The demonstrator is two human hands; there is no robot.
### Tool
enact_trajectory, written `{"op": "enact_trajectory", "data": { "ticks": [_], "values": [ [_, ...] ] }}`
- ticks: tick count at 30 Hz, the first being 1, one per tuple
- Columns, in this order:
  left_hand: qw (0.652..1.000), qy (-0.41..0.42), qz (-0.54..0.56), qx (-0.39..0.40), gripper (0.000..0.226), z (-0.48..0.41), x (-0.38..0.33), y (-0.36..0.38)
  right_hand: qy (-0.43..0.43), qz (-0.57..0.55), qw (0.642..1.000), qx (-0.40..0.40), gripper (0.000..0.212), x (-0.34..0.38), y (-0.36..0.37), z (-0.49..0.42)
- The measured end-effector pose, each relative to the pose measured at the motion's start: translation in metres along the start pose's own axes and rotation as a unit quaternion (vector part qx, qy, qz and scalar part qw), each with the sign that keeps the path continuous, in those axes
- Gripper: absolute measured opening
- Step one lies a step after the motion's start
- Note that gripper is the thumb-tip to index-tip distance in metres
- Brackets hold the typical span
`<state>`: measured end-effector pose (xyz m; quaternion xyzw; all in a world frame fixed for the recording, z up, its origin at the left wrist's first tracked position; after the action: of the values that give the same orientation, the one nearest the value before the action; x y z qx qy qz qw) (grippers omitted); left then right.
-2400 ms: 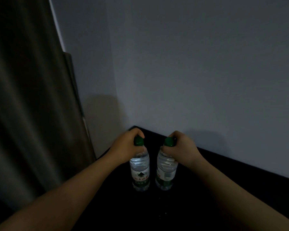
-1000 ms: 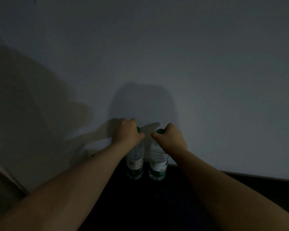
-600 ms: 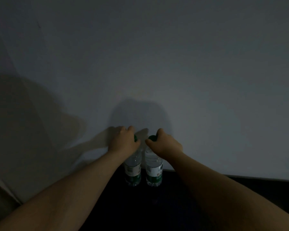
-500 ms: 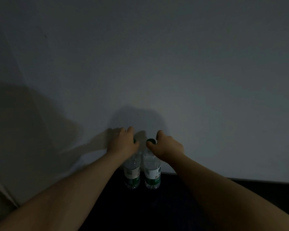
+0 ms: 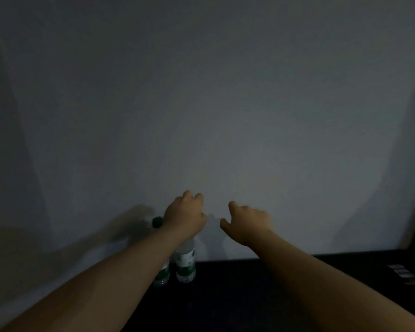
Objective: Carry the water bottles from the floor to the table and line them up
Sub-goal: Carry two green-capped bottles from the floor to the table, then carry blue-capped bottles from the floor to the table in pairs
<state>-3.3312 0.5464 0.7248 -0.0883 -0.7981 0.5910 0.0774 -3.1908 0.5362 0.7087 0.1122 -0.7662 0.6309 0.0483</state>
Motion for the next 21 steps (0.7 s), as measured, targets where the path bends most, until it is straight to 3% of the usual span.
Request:
{"op": "enact_trajectory", "data": {
  "ticks": [12, 21],
  "values": [
    [0.970, 0.239, 0.025, -0.032, 0.025, 0.059, -0.245, -0.023, 0.200, 0.010, 0.974, -0.102, 0.029, -0.177, -0.085, 0.181],
    [0.924, 0.374, 0.066, -0.043, 0.023, 0.195, -0.487, -0.045, 0.343, 0.036, 0.929, -0.133, 0.034, -0.337, -0.139, 0.427]
  ]
}}
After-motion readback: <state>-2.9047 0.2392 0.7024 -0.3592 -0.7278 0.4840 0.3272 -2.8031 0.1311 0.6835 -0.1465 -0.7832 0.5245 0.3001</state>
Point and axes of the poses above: each hand's wrist, its own z-axis away from the middle knuckle, its own y-axis out of the palm, x = y × z, the point moved 4 cm from there along -z, towards the middle knuckle, and after that the axes turned 11 degrees about -z, right-handed, at the moved point
